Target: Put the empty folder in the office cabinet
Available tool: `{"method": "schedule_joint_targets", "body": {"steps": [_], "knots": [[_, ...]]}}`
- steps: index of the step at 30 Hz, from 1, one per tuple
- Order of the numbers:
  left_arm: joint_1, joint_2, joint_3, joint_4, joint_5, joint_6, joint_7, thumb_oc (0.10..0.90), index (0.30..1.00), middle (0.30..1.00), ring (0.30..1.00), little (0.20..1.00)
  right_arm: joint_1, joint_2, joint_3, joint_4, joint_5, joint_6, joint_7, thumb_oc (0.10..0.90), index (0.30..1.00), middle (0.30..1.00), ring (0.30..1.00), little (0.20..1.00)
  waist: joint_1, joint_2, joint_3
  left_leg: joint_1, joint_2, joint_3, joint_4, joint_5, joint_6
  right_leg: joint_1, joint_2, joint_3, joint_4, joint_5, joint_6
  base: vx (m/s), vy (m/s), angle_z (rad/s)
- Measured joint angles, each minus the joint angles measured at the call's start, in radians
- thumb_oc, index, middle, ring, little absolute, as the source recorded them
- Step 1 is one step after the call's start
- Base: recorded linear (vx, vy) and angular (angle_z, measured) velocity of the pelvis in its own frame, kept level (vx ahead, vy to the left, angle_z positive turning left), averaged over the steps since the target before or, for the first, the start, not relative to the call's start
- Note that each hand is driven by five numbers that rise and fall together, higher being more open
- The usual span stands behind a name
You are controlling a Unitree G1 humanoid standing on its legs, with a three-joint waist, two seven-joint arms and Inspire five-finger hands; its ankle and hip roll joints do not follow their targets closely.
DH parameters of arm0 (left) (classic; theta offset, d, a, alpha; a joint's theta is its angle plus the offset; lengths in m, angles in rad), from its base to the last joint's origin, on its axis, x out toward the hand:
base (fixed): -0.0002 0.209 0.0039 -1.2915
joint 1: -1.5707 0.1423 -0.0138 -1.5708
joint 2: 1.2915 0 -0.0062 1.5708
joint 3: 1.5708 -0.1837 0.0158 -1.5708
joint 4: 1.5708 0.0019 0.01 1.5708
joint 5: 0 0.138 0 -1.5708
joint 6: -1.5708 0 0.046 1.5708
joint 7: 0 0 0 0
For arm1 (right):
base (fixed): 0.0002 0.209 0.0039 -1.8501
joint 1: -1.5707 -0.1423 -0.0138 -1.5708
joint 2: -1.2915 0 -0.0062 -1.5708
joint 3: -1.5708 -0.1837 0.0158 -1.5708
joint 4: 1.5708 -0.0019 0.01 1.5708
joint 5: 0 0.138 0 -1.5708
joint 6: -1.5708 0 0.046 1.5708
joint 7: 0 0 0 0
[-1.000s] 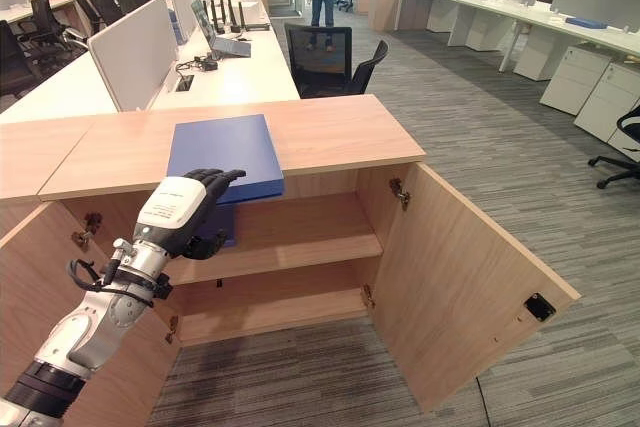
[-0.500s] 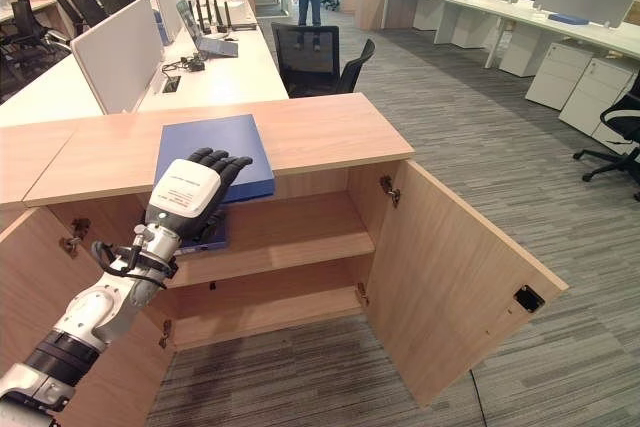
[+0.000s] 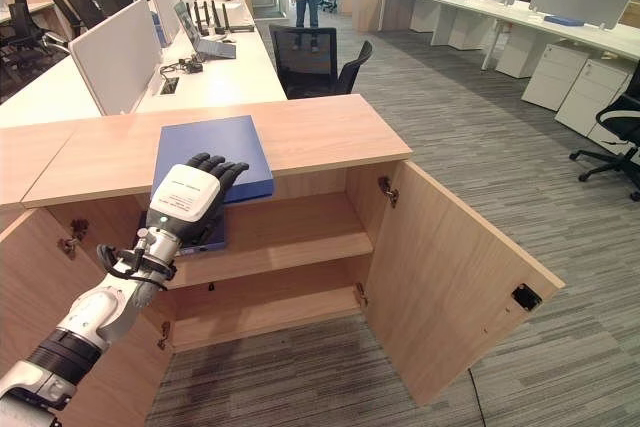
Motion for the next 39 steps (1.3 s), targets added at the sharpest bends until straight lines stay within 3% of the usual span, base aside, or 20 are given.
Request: {"method": "schedule_joint_targets", "body": {"steps": [14, 20, 28, 30, 31, 39], "knots": [[-0.043, 0.003, -0.03, 0.119, 0.0, 0.056, 0.005, 0.8, 0.9, 0.9, 0.9, 0.9, -0.001, 0.0, 0.002, -0.002, 0.0, -0.002, -0.004, 0.8, 0.9, 0.9, 0.9, 0.9, -0.023, 0.0, 0.0, 0.002, 0.0, 0.004, 0.0, 0.0, 0.0, -0.001, 0.0, 0.003, 0.0, 0.001, 0.001, 0.0, 0.0, 0.0], [-0.144, 0.019, -0.105, 0.202, -0.001, 0.06, 0.007, 0.8, 0.9, 0.9, 0.9, 0.9, 0.0, 0.0, 0.002, -0.001, 0.0, -0.002, -0.004, 0.8, 0.9, 0.9, 0.9, 0.9, -0.028, -0.003, -0.001, 0.001, 0.0, 0.009, 0.0, 0.0, 0.0, -0.005, 0.001, 0.01, 0.0, 0.001, 0.001, 0.0, 0.0, -0.01], [-0.156, 0.023, -0.107, 0.234, -0.006, 0.06, 0.008, 0.8, 0.9, 0.9, 0.9, 0.9, -0.001, -0.001, 0.002, -0.002, 0.0, -0.002, -0.004, 0.8, 0.9, 0.9, 0.9, 0.9, -0.039, -0.005, -0.002, 0.0, 0.0, 0.014, 0.0, 0.0, 0.0, -0.01, 0.002, 0.014, 0.0, 0.002, 0.001, 0.0, 0.0, -0.01], [-0.157, 0.023, -0.107, 0.261, -0.007, 0.074, 0.008, 0.489, 0.434, 0.434, 0.434, 0.434, -0.002, -0.001, 0.002, -0.002, 0.0, -0.002, -0.004, 0.8, 0.9, 0.9, 0.9, 0.9, -0.043, -0.006, -0.002, 0.0, 0.0, 0.014, 0.0, 0.0, 0.0, -0.01, 0.001, 0.014, 0.0, 0.002, 0.001, 0.0, 0.0, 0.0], [-0.157, 0.024, -0.107, 0.274, -0.007, 0.081, 0.014, 0.4, 0.3, 0.3, 0.3, 0.3, -0.002, 0.0, 0.002, -0.002, 0.0, -0.002, -0.004, 0.8, 0.9, 0.9, 0.9, 0.9, -0.046, -0.006, -0.002, 0.0, 0.0, 0.015, 0.0, 0.0, 0.0, -0.014, 0.001, 0.015, 0.0, 0.001, 0.001, 0.0, 0.0, 0.0], [-0.229, 0.03, -0.101, 0.348, -0.009, 0.143, 0.087, 0.4, 0.3, 0.3, 0.3, 0.3, 0.0, 0.0, 0.01, -0.002, 0.0, -0.005, -0.007, 0.8, 0.9, 0.9, 0.9, 0.9, -0.05, -0.016, -0.013, 0.004, 0.001, 0.029, 0.0, -0.001, 0.0, -0.016, 0.001, 0.029, 0.0, 0.002, 0.003, -0.01, -0.003, -0.04]]}}
